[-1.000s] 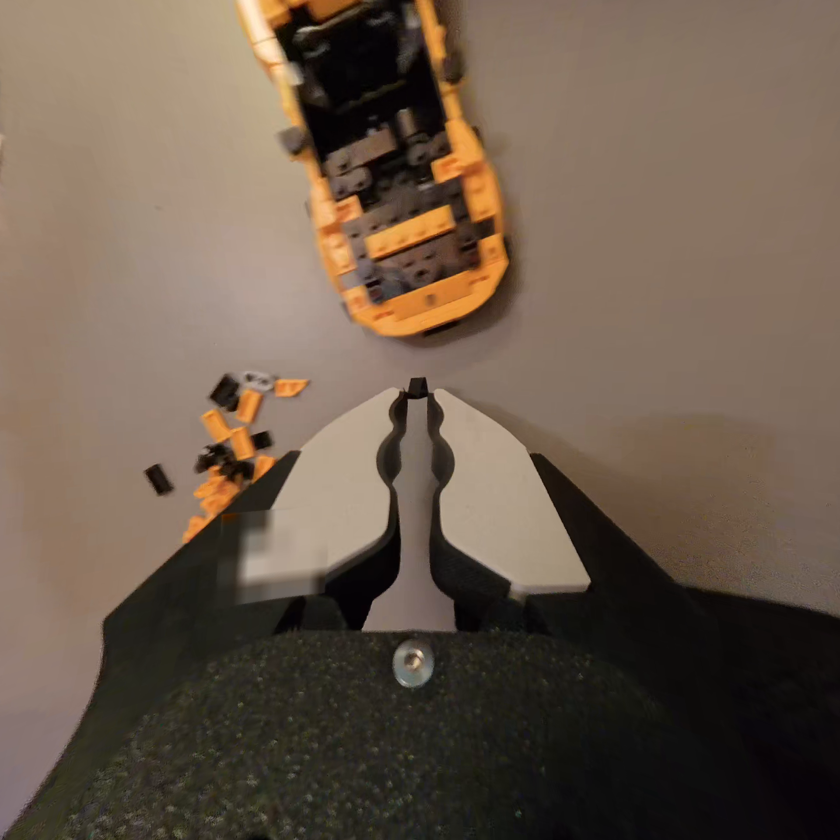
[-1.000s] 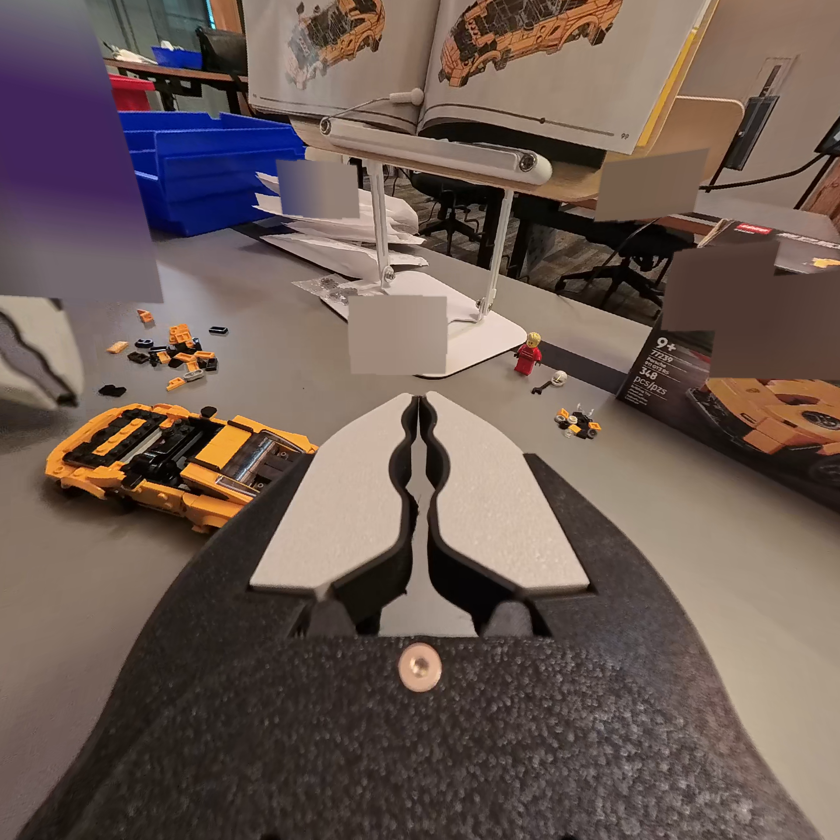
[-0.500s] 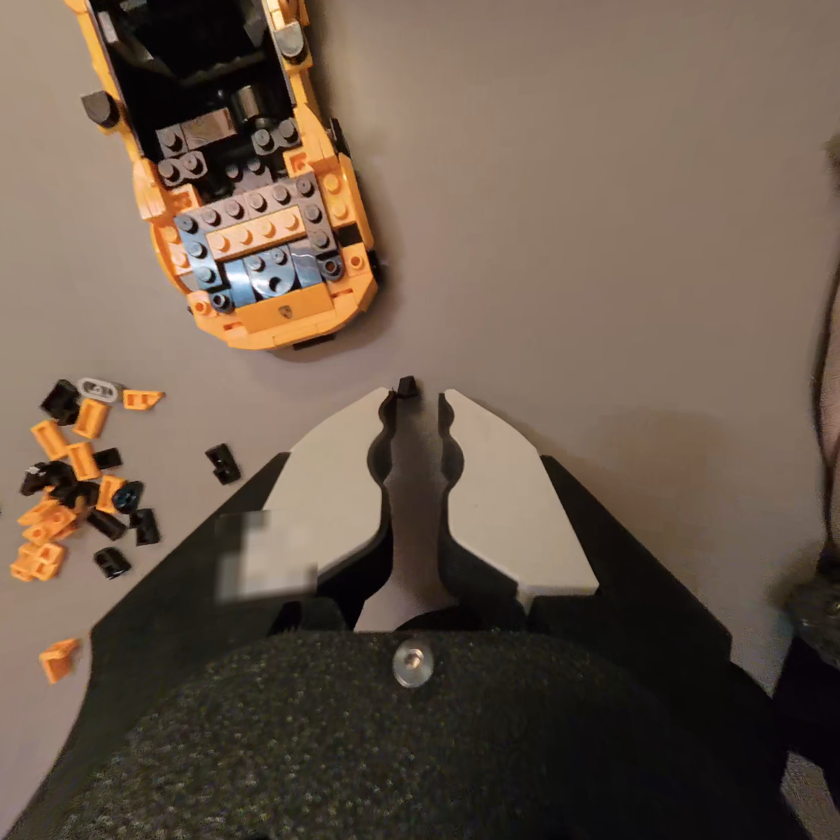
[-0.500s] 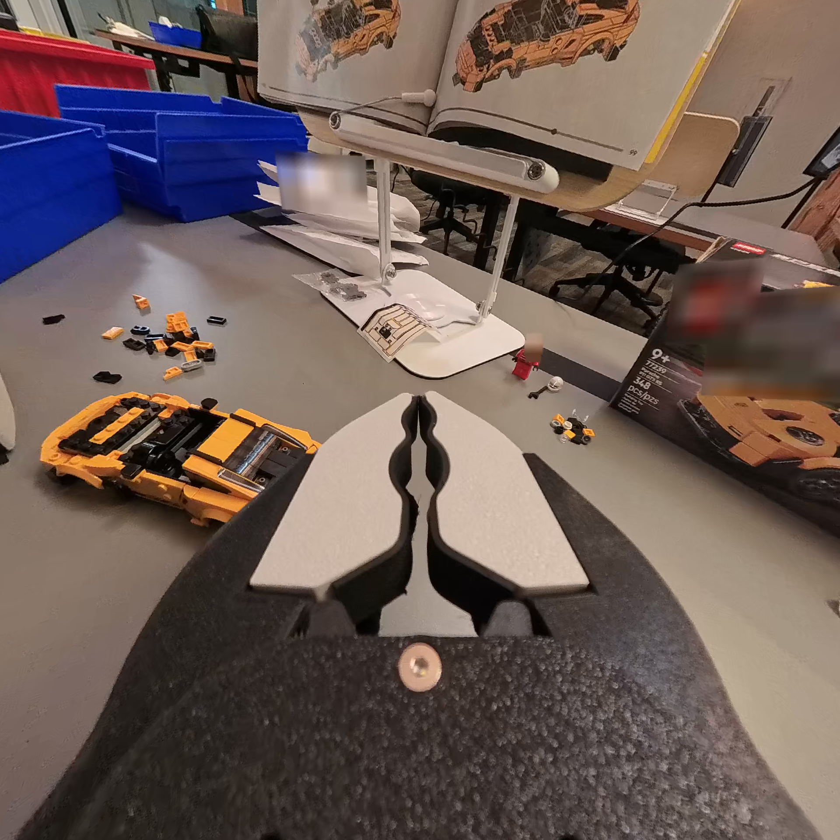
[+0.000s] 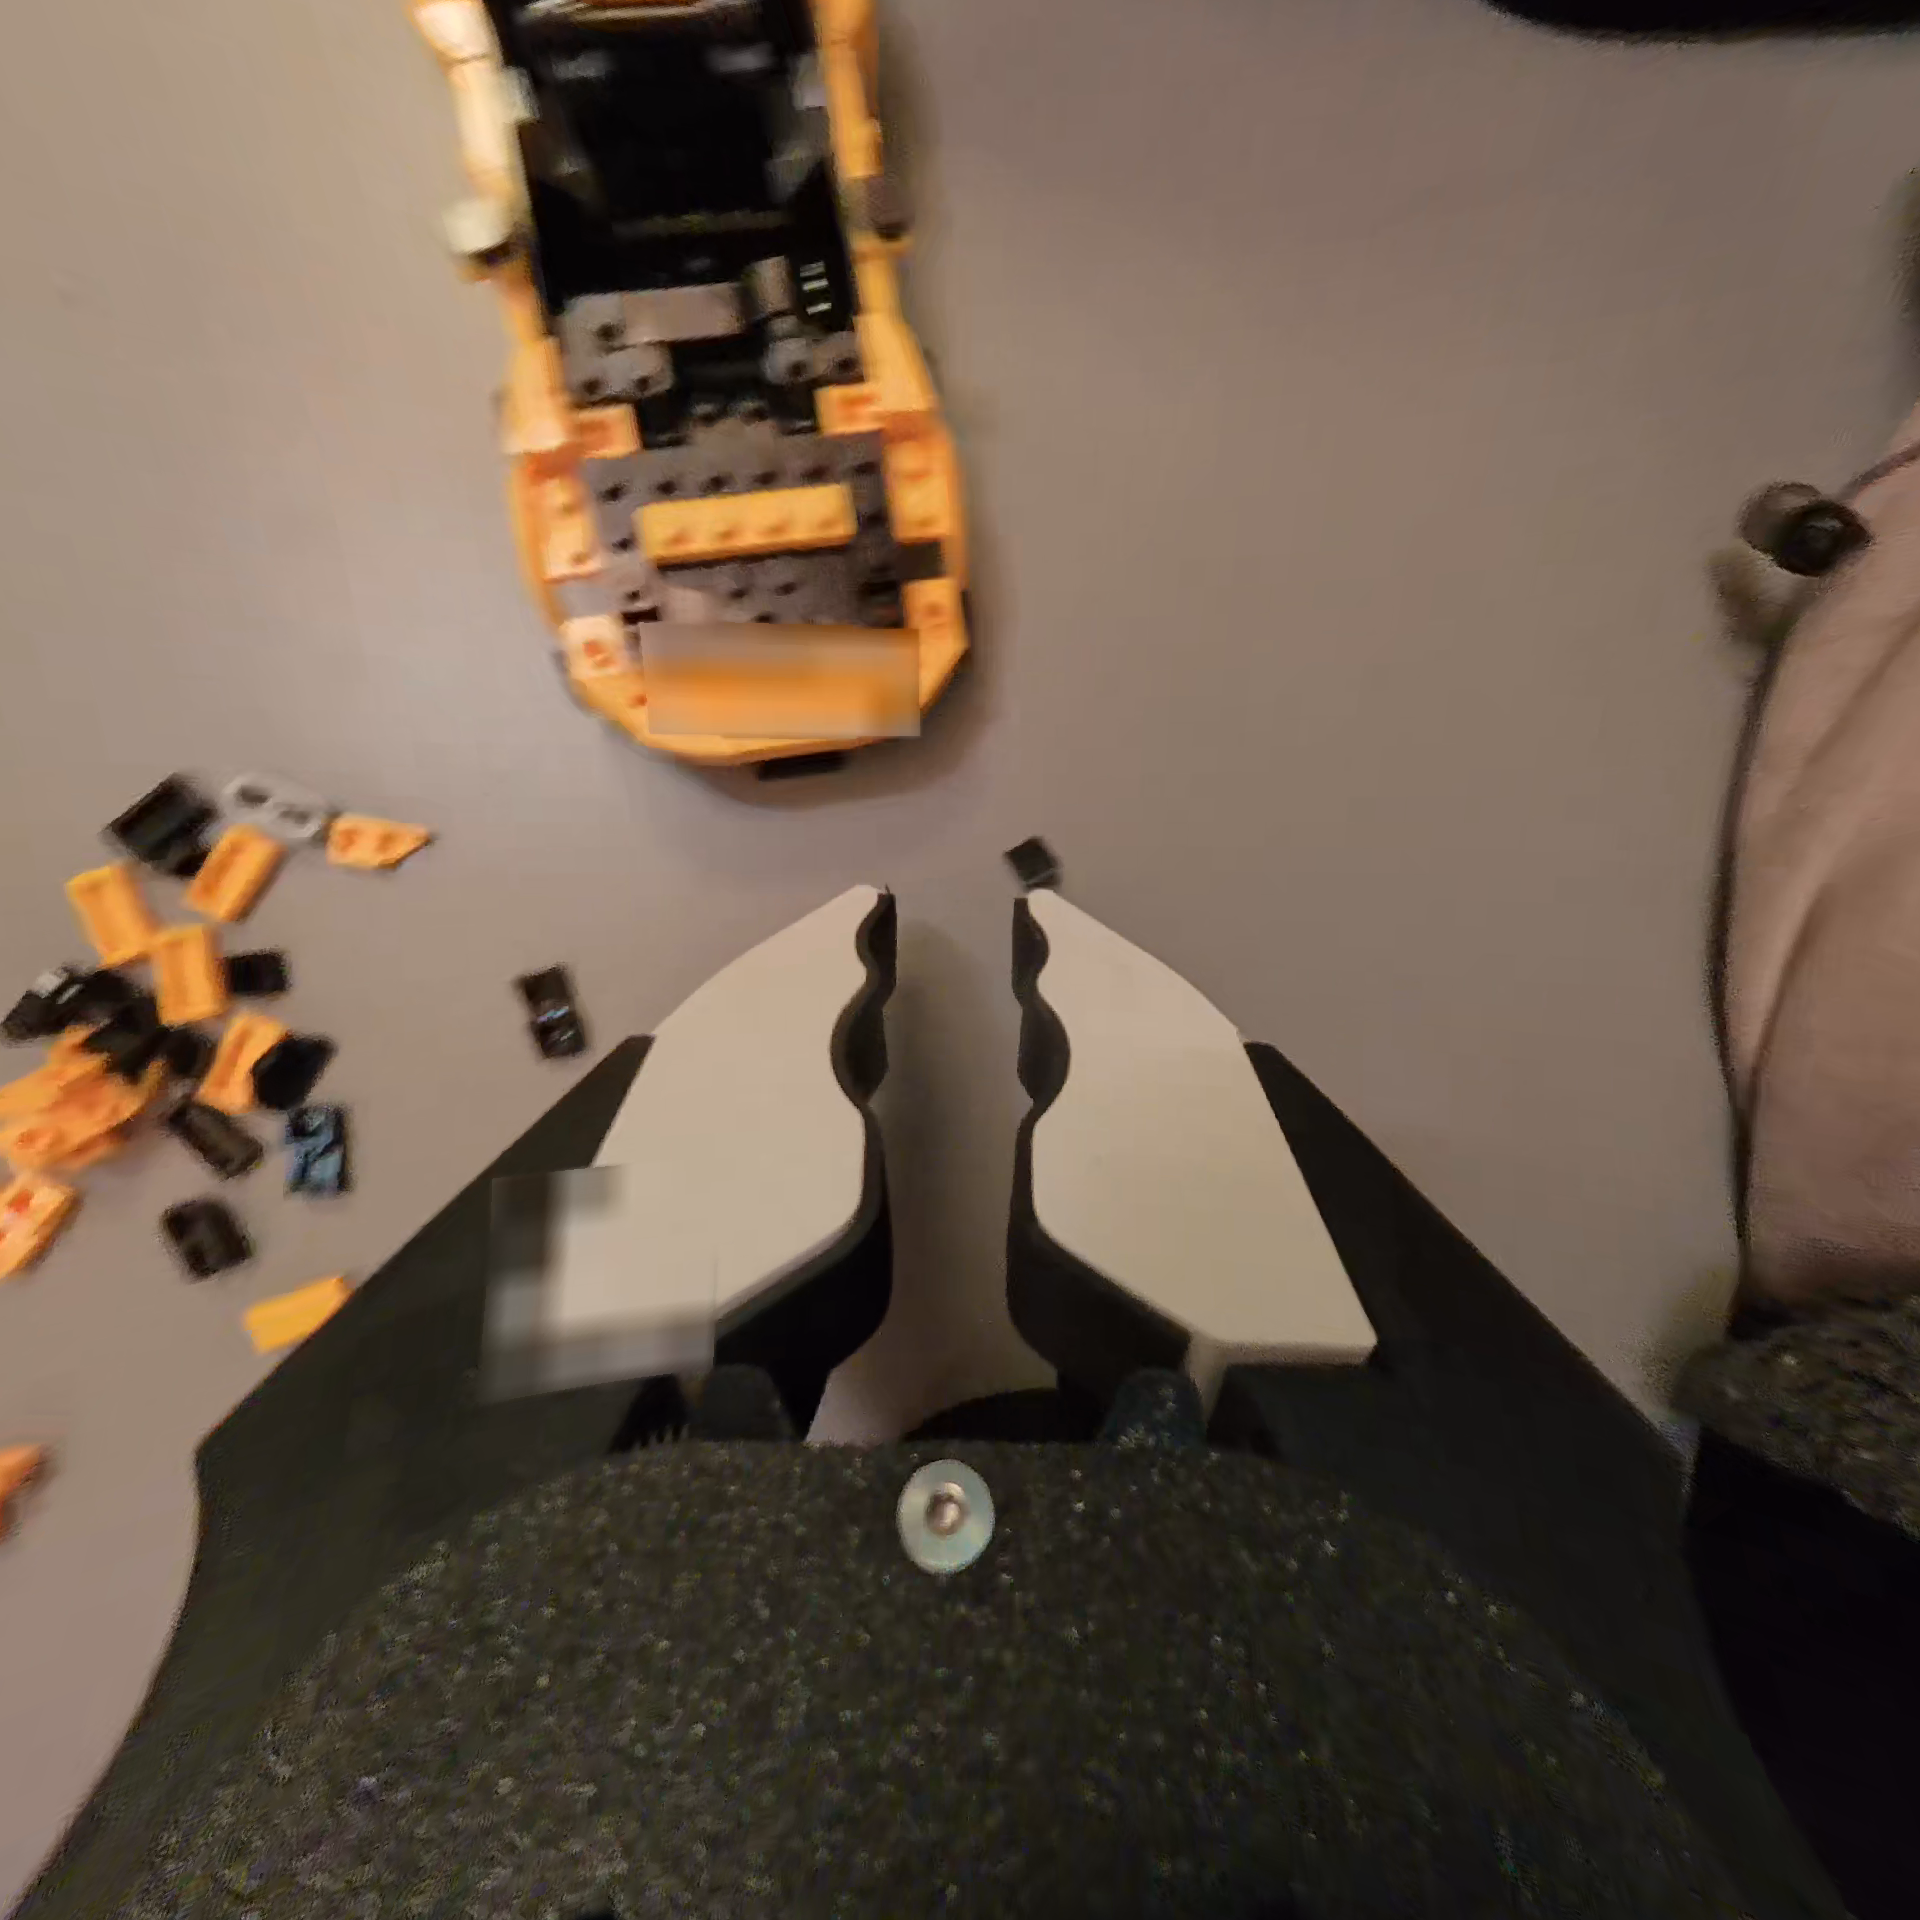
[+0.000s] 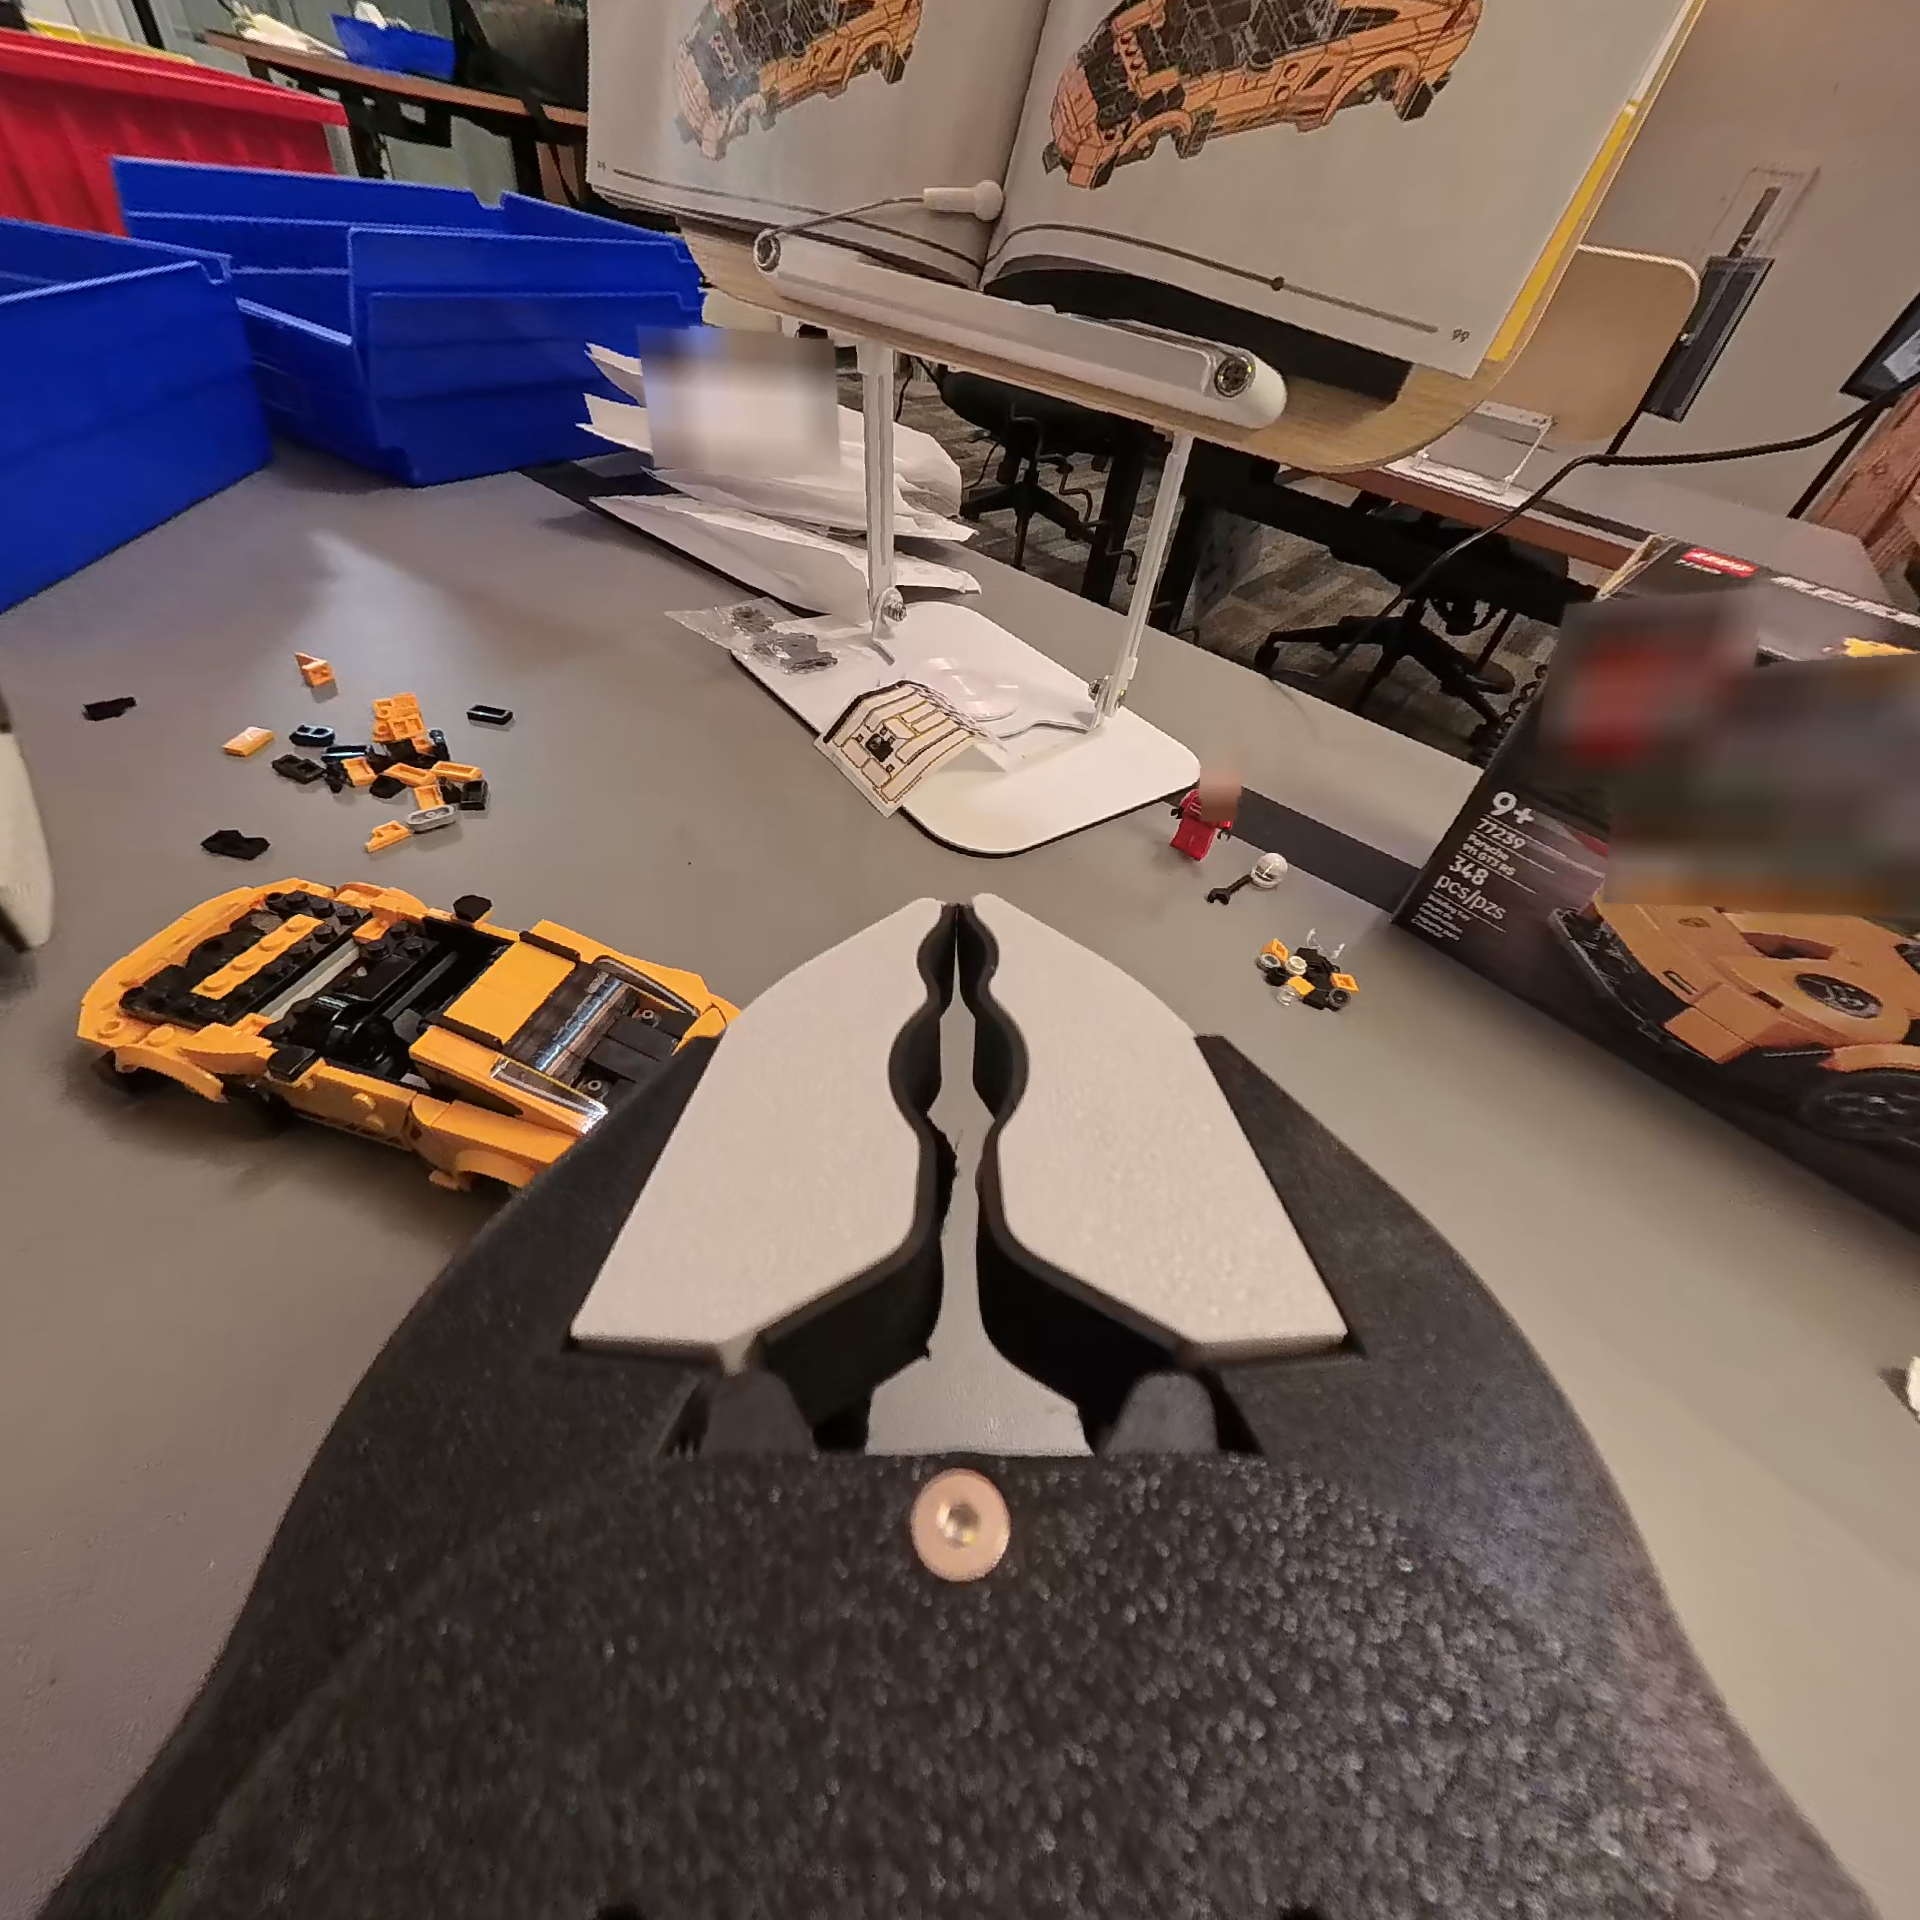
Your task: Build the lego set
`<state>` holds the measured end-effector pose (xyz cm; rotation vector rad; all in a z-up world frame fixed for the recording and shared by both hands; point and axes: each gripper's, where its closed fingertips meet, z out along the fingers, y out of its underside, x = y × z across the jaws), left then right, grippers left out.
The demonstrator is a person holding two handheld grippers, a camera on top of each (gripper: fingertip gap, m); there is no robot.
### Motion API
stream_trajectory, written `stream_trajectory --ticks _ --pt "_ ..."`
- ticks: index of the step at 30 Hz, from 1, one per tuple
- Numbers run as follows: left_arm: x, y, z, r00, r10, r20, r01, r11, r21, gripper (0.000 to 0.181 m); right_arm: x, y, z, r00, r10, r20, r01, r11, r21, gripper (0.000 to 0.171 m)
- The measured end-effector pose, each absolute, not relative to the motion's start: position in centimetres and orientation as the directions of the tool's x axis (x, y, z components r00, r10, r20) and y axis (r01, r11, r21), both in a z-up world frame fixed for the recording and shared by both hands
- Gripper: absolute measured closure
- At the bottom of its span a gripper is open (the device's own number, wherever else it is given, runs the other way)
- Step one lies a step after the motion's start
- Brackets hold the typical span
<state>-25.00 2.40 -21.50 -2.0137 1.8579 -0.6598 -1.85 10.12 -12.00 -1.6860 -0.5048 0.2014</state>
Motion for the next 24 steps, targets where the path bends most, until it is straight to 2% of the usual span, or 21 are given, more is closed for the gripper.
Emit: stream_trajectory --ticks 5,8,11,24 --pt "-26.9 10.0 -20.3 0.338 -0.941 0.023 -0.768 -0.29 -0.571 0.167 -1.9 10.0 -11.9 0.886 0.441 0.147 0.211 -0.1 -0.972 0.171" --pt "-28.2 13.3 -20.5 0.411 -0.911 -0.012 -0.764 -0.338 -0.549 0.169 -1.9 10.0 -11.9 0.886 0.438 0.154 0.218 -0.099 -0.971 0.171" --pt "-28.7 14.5 -21.3 0.422 -0.906 -0.012 -0.787 -0.36 -0.501 0.171 -1.7 10.1 -12.0 0.888 0.435 0.152 0.216 -0.101 -0.971 0.171" --pt "-28.1 15.6 -22.6 0.483 -0.873 0.061 -0.771 -0.458 -0.442 0.17 -1.6 10.2 -12.2 0.889 0.436 0.141 0.21 -0.113 -0.971 0.171"
